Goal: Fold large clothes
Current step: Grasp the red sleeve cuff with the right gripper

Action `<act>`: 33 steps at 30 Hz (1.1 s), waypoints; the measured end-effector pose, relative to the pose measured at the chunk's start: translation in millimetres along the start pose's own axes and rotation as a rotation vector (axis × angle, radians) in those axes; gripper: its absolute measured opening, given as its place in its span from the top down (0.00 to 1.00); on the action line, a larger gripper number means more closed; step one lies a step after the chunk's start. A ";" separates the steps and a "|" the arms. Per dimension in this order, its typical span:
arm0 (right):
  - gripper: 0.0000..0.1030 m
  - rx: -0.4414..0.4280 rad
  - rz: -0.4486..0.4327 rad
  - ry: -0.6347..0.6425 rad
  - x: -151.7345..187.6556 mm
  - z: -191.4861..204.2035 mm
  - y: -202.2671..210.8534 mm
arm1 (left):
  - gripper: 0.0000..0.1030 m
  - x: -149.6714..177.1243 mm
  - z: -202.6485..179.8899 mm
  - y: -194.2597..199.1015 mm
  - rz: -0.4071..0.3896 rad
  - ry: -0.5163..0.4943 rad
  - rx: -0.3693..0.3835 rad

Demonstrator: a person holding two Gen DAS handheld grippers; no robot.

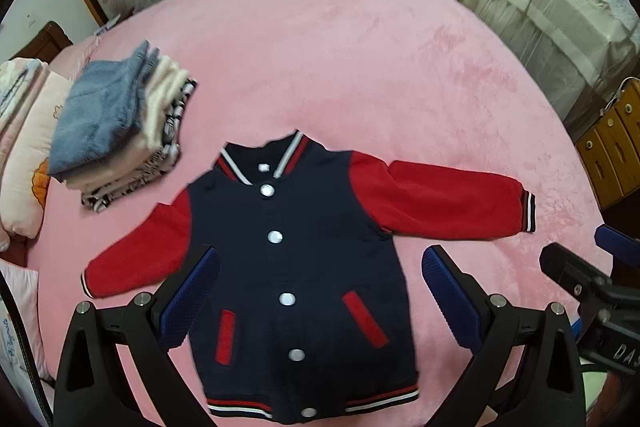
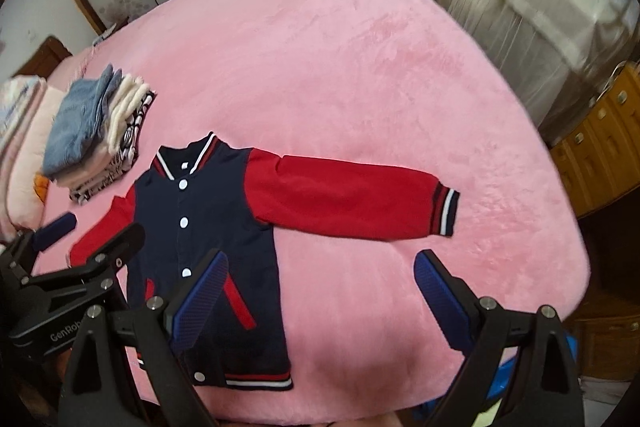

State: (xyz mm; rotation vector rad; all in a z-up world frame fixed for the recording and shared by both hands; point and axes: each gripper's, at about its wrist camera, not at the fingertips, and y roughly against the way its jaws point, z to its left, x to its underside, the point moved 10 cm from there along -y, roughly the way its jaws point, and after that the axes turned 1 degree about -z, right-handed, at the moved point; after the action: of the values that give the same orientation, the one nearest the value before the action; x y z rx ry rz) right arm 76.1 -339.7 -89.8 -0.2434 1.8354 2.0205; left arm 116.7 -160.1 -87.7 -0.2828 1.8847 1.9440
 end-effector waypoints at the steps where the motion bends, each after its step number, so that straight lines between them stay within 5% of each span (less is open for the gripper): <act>1: 0.08 -0.015 0.009 -0.009 -3.1 -9.7 -7.9 | 0.03 -3.0 -7.1 -7.5 0.017 0.016 0.000; 8: 0.09 -0.068 0.055 0.002 -13.4 -77.1 -62.2 | 0.03 -20.5 -51.2 -50.2 0.052 0.080 0.020; 12: 0.27 -0.099 0.121 -0.043 -11.5 -123.7 -100.9 | 0.03 -25.3 -73.5 -76.8 0.074 0.074 0.024; 17: 0.33 -0.076 0.195 -0.087 -6.8 -179.4 -149.4 | 0.03 -25.5 -92.1 -105.7 0.117 0.100 0.029; 22: 0.35 -0.135 0.237 -0.064 -5.4 -184.3 -177.1 | 0.03 -19.9 -100.3 -123.0 0.148 0.117 0.035; 30: 0.35 -0.116 0.229 -0.039 -7.9 -176.7 -208.9 | 0.03 -8.8 -102.3 -144.4 0.190 0.123 0.024; 33: 0.56 -0.135 0.221 -0.014 -10.1 -168.5 -208.8 | 0.03 -3.3 -103.1 -154.7 0.207 0.119 0.014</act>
State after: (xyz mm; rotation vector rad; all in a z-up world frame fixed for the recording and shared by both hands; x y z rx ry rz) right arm 146.3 -494.7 -297.4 -0.0652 1.7869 2.2934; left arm 171.4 -263.1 -232.5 -0.2100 2.0749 2.0883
